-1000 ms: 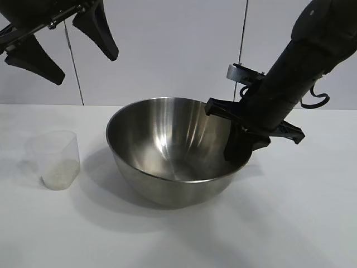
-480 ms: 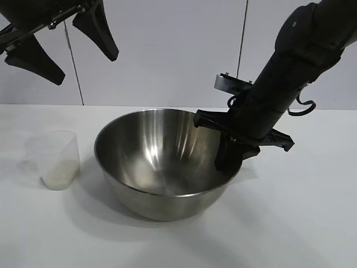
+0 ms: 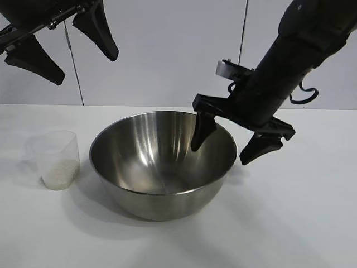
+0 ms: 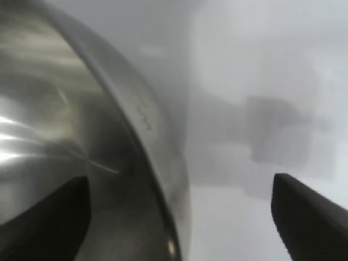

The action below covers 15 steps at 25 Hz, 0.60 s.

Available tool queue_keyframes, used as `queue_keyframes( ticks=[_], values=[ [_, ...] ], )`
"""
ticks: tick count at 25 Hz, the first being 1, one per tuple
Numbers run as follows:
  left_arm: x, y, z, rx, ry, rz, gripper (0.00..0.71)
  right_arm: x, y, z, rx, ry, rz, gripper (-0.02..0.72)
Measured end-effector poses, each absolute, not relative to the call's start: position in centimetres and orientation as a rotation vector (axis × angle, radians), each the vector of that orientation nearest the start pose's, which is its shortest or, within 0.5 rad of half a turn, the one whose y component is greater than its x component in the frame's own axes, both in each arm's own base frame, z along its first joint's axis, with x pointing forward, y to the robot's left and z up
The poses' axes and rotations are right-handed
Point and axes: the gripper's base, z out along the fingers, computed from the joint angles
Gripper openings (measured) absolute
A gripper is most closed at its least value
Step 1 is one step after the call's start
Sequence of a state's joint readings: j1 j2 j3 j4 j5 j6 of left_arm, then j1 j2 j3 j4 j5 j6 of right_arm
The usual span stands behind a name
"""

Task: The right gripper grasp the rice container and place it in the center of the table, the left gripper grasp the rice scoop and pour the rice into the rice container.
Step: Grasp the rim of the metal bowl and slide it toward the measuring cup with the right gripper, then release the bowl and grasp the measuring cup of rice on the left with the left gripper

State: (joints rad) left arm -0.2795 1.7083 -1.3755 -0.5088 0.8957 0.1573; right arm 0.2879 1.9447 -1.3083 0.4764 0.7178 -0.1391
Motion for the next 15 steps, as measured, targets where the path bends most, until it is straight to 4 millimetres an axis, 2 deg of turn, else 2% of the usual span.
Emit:
queue_keyframes(
  ticks=[6, 9, 11, 15],
  values=[
    [34.0, -13.4, 28.3, 0.316, 2.669, -0.664, 0.694, 37.4, 10.9, 22.9, -0.086, 2.749, 0.587, 0.677],
    [34.0, -13.4, 28.3, 0.319, 2.669, -0.663, 0.694, 37.1, 9.0, 24.7, -0.032, 2.725, 0.598, 0.677],
    [33.9, -13.4, 28.3, 0.335, 2.67, -0.661, 0.694, 36.9, 8.3, 25.4, -0.016, 2.717, 0.597, 0.677],
    [33.8, -13.4, 28.2, 0.402, 2.67, -0.653, 0.694, 36.8, 8.2, 25.5, -0.019, 2.729, 0.601, 0.677]
  ],
)
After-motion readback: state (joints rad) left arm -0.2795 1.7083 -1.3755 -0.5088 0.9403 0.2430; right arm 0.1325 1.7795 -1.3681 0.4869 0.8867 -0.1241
